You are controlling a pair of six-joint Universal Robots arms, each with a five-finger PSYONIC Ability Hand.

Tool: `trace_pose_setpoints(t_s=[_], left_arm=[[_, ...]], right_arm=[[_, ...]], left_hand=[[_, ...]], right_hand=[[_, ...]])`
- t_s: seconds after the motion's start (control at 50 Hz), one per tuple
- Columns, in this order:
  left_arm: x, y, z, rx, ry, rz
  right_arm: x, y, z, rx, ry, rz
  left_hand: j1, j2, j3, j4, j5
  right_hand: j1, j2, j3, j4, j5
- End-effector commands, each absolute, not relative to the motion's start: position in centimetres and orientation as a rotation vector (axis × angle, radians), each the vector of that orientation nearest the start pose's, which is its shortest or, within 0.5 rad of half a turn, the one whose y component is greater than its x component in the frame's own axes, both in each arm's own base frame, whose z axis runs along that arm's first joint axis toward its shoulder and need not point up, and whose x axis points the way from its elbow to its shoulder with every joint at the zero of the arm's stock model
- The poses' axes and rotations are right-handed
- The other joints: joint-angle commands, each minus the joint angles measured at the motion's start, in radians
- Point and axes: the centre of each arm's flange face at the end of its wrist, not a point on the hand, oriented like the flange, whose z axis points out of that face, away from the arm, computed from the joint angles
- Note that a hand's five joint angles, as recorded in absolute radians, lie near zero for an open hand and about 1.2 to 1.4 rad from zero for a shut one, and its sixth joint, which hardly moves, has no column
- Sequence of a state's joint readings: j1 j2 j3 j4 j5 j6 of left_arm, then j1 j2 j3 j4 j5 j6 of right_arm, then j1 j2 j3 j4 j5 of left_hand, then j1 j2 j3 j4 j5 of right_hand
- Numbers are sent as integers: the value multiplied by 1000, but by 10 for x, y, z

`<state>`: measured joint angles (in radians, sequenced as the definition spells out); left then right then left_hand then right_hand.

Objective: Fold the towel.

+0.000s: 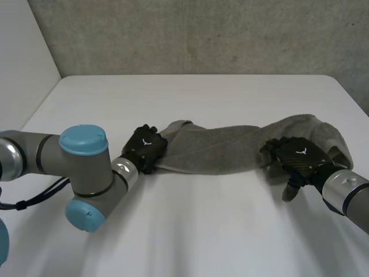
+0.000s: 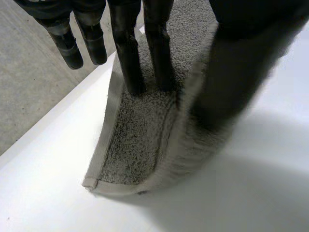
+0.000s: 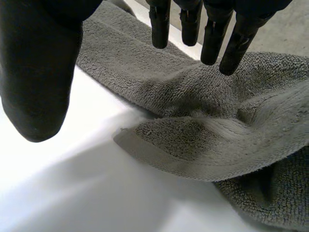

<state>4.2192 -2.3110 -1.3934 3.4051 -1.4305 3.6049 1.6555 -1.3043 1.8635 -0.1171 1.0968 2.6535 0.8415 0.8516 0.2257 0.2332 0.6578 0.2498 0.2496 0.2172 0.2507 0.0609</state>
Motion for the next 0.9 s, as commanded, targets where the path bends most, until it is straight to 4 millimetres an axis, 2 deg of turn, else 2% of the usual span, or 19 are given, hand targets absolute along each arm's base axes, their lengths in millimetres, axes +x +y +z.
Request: trace_pose_setpoints(t_s=[0.02,0.04,0.14,0.18,0.22,0.32,0.38,0.42,0.5,0.62,0.66,0.7,0.72,0.74,0.76,0.8,0.82,0.84,0.9], left_arm=[[-321,-291,112,1329,2272,-1958],[-322,-289,115,1332,2271,-1961],[-327,-281,126,1352,2274,-1973],[-327,-280,134,1339,2273,-1989],[-325,-279,151,1296,2296,-2024],[-321,-277,172,1178,2415,-2063],[-318,-276,183,1103,2482,-2091],[-314,-279,189,1064,2492,-2113],[-300,-289,205,977,2469,-2149],[-290,-295,204,940,2483,-2121],[-286,-298,203,926,2489,-2105],[-284,-299,202,916,2495,-2095],[-281,-301,201,906,2501,-2088],[-281,-301,201,906,2501,-2088],[-278,-304,201,890,2504,-2081],[-275,-306,200,875,2508,-2075],[-273,-307,199,867,2514,-2066],[-273,-307,199,867,2514,-2066],[-268,-308,199,854,2534,-2036]], right_arm=[[196,-269,165,-1047,2231,-1652],[196,-270,166,-1055,2227,-1660],[197,-279,169,-1077,2192,-1730],[197,-282,169,-1085,2179,-1767],[197,-287,168,-1089,2172,-1805],[194,-305,155,-1147,2201,-1918],[194,-308,149,-1180,2221,-1925],[193,-313,139,-1260,2242,-1927],[193,-316,131,-1337,2249,-1920],[189,-321,130,-1392,2240,-1961],[189,-322,130,-1392,2232,-1974],[186,-327,132,-1386,2222,-2013],[186,-327,132,-1386,2222,-2014],[184,-330,133,-1383,2210,-2033],[184,-330,133,-1383,2210,-2033],[183,-334,136,-1377,2183,-2062],[183,-334,136,-1377,2182,-2062],[185,-334,137,-1381,2161,-2061],[185,-335,144,-1386,2096,-2066]], left_hand=[[479,469,-51,-59,488],[554,544,-51,-59,563],[555,545,-51,-59,564],[555,545,-51,-59,564],[555,545,-51,-59,564],[555,545,-51,-59,564],[555,545,-51,-59,564],[555,545,-51,-59,564],[555,545,-51,-59,564],[555,545,-51,-59,564],[555,545,-51,-59,564],[555,545,-51,-59,564],[555,545,-51,-59,564],[555,545,-51,-59,564],[555,545,-51,-59,564],[555,545,-51,-59,564],[555,545,-51,-59,564],[555,545,-51,-59,564],[555,545,-51,-59,564]], right_hand=[[-75,-75,-43,-76,-61],[-75,-75,-43,-76,-61],[-75,-75,-43,-76,-61],[-75,-75,-43,-76,-61],[-75,-75,-43,-76,-61],[-75,-75,-43,-76,-61],[-75,-75,-43,-76,-61],[-75,-75,-43,-76,-61],[-75,-75,-43,-76,-61],[23,23,-43,-76,37],[94,94,-43,-76,108],[324,324,-43,-76,339],[325,326,-43,-76,340],[526,526,-43,-76,540],[528,528,-43,-76,542],[1025,1025,-43,-76,1039],[1027,1027,-43,-76,1041],[1145,1145,-43,-76,1160],[1147,1147,-43,-76,1161]])
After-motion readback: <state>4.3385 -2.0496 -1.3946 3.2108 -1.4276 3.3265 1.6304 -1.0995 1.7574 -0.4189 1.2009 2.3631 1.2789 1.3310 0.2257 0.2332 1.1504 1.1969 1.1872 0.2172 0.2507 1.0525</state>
